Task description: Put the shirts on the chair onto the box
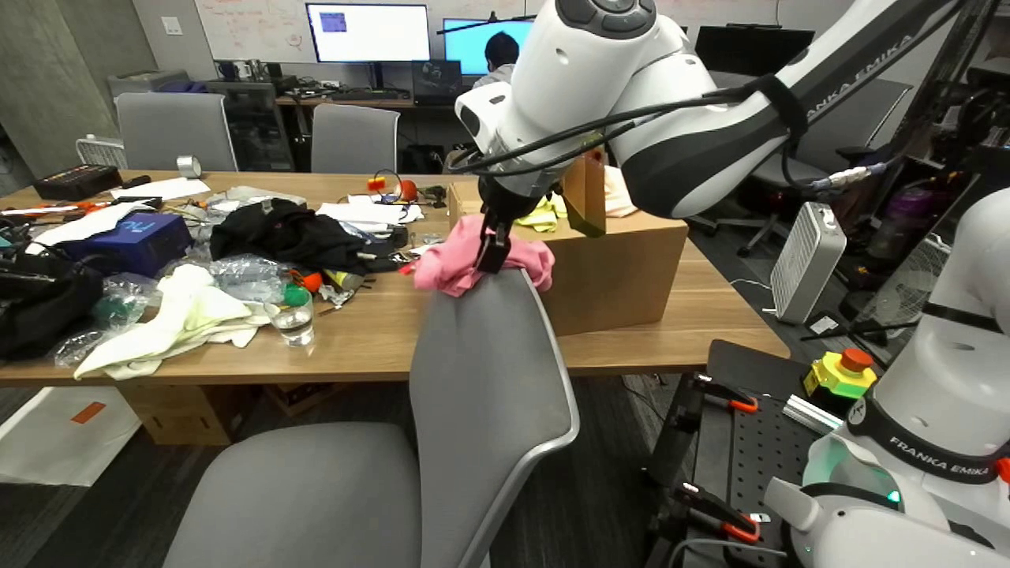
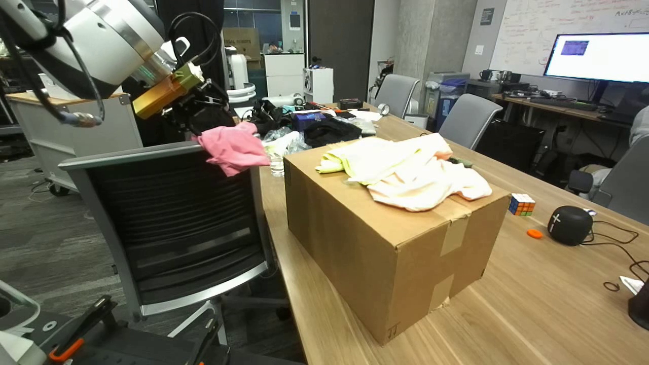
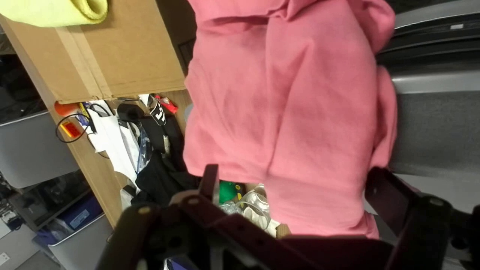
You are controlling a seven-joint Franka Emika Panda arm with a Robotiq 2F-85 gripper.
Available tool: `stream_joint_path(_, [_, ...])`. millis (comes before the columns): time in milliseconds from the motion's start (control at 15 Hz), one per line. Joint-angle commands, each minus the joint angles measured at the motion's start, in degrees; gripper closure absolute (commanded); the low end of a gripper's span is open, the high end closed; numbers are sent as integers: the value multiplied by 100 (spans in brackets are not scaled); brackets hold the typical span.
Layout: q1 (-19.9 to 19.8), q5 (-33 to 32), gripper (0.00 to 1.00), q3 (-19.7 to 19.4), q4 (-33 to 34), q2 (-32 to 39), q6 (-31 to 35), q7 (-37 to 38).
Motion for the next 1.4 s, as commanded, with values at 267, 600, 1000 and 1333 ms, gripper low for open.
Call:
stream_joint_path(267, [-66, -61, 29, -60, 146, 195, -44, 78])
stream_joint_path(600, [-90, -56, 61, -109, 164, 180, -22, 61])
stream_joint_path(1000, [-67, 48, 100, -169, 168, 37, 12, -58])
stream_joint_path(1333, [340, 579, 98, -397, 312, -520, -37, -493])
